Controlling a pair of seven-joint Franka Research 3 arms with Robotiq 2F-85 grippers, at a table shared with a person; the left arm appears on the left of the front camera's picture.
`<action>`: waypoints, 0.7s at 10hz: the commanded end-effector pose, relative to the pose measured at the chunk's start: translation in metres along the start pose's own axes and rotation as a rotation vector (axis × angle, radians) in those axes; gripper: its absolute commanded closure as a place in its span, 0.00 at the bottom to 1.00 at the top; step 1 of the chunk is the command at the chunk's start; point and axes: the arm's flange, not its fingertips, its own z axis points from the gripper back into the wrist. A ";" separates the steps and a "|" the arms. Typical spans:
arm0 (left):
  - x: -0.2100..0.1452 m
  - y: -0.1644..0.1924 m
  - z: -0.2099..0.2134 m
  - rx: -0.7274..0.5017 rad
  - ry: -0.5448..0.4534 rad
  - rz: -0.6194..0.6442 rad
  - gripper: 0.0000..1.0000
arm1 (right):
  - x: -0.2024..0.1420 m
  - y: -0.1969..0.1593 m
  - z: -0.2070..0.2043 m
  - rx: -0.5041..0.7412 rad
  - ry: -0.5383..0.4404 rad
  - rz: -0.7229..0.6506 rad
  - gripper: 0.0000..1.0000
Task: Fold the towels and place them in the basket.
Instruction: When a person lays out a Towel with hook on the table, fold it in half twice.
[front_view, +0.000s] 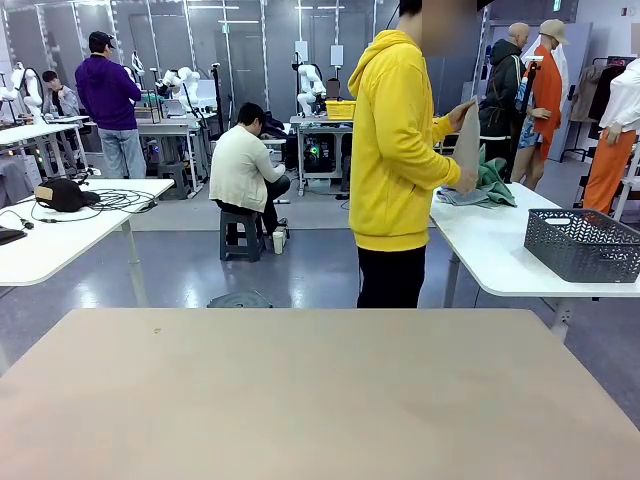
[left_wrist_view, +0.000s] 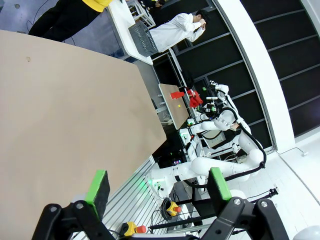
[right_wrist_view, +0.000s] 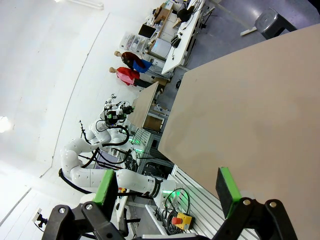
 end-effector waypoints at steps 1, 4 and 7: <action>-0.002 0.001 0.001 -0.005 0.005 -0.007 0.00 | 0.002 0.000 0.001 0.009 -0.009 0.022 0.00; -0.002 0.001 0.001 -0.005 0.005 -0.007 0.00 | 0.002 0.000 0.001 0.009 -0.009 0.022 0.00; -0.002 0.001 0.001 -0.005 0.005 -0.007 0.00 | 0.002 0.000 0.001 0.009 -0.009 0.022 0.00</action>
